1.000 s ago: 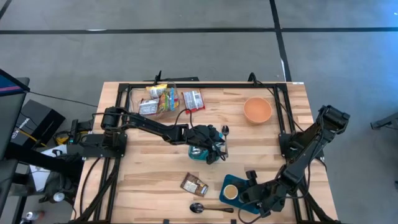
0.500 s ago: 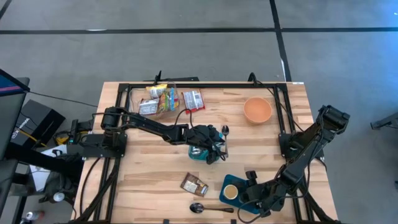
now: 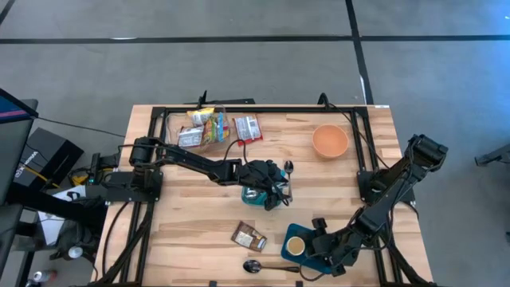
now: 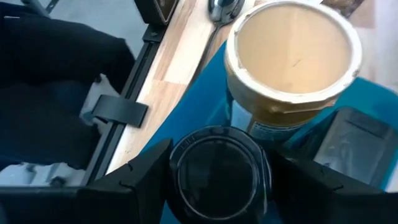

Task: Pick & Place Food Item
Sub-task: Put the green seasoning bottle into the blue bin, then put the top black tablespoon into the green bin

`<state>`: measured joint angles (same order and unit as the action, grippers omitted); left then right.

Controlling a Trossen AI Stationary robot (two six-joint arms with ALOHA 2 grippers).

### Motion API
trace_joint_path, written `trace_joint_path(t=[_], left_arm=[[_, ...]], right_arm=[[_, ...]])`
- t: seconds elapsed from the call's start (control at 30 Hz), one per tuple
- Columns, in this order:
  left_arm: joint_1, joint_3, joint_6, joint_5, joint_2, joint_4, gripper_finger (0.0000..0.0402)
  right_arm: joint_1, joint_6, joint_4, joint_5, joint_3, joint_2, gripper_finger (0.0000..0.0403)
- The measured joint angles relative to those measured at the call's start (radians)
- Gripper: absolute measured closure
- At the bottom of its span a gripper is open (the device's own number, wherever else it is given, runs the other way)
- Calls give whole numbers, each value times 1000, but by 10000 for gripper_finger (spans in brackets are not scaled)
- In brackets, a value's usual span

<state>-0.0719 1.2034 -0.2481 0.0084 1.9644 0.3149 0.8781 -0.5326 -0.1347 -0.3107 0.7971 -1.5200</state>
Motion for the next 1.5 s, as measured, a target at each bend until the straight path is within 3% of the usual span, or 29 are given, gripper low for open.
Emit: trace_joint_path(t=[0.2,1.03,1.5], left_arm=[[0,0,0,0,0,0,100],[0,0,0,0,0,0,100],[0,0,0,0,0,0,99]], right_arm=[[-26,-15,0,53,0,4,168],[-28,-18,-38,49,0,54,168],[-28,5,-38,48,0,165,168]])
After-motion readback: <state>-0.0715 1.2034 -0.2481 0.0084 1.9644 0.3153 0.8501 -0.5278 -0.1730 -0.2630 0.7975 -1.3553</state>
